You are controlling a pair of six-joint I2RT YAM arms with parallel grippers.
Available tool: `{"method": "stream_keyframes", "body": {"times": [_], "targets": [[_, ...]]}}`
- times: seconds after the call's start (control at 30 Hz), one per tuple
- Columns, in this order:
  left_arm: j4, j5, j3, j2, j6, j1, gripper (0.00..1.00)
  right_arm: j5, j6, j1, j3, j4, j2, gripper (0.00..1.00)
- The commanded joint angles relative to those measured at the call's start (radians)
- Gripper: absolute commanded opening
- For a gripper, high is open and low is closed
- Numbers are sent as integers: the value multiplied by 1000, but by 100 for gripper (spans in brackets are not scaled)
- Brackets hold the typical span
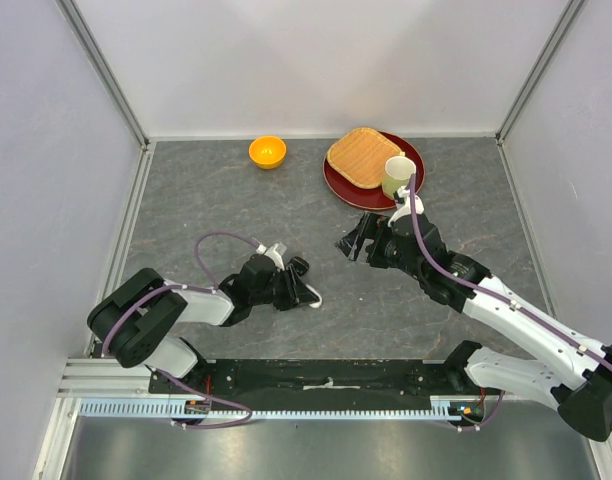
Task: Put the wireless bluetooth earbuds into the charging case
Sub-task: Place the charging case at the center of the board.
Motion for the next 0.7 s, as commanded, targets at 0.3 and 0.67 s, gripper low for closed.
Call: {"method": "stream_keyframes", "body": {"times": [0.3, 0.67], "targets": [[-152, -69, -11, -159, 13, 1, 54, -21, -34, -22, 12, 6, 6, 95], [-315, -147, -16, -302, 51, -1, 59, 2, -19, -28, -41, -9, -64, 95]]}}
